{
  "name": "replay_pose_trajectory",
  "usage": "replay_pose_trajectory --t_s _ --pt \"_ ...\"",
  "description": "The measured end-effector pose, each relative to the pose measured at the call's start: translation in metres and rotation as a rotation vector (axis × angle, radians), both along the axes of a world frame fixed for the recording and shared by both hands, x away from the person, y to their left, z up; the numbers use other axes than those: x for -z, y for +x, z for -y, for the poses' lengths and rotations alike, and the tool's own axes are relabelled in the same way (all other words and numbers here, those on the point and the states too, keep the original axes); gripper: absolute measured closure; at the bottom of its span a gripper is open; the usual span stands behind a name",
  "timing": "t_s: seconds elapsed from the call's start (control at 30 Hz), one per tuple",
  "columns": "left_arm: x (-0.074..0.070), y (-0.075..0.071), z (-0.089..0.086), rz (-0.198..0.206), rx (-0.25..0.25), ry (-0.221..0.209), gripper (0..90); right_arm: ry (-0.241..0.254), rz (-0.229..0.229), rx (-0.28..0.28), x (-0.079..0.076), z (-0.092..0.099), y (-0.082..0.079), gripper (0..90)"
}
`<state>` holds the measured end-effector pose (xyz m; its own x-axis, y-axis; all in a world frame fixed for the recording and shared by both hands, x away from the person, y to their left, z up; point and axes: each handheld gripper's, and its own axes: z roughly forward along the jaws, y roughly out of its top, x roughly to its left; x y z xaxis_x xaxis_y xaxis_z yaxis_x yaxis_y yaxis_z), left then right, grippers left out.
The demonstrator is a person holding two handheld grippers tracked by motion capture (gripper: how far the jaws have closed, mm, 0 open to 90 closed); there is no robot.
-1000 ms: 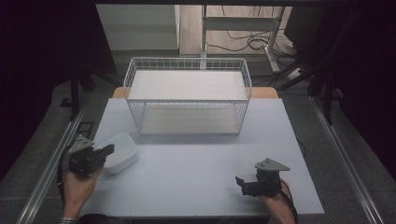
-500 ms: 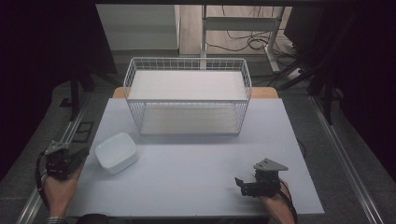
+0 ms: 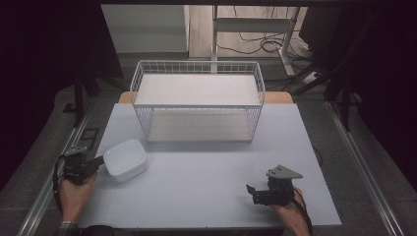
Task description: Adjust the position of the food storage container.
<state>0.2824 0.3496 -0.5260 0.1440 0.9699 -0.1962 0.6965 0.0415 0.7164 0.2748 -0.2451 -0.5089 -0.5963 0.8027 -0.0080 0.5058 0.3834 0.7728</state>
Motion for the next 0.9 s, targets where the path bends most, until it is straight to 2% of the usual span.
replay_pose_trajectory --t_s 0.37,0.6,0.73,0.87,0.9 --pt "-0.001 0.025 0.022 -0.009 0.073 -0.025 90.0 0.012 0.006 0.004 -0.003 -0.003 0.005 1.0" --pt "-0.002 0.033 0.042 -0.012 0.128 -0.041 90.0 0.032 -0.01 -0.007 -0.004 -0.008 0.01 0.0" --pt "-0.003 0.036 0.054 -0.016 0.161 -0.045 90.0 0.061 -0.039 -0.026 -0.006 -0.02 0.015 0.0" --pt "-0.003 0.038 0.068 -0.022 0.196 -0.04 90.0 0.056 -0.061 -0.054 -0.006 -0.032 0.02 0.0" --pt "-0.003 0.038 0.072 -0.023 0.202 -0.042 90.0 0.052 -0.081 -0.072 -0.006 -0.042 0.023 3.7"
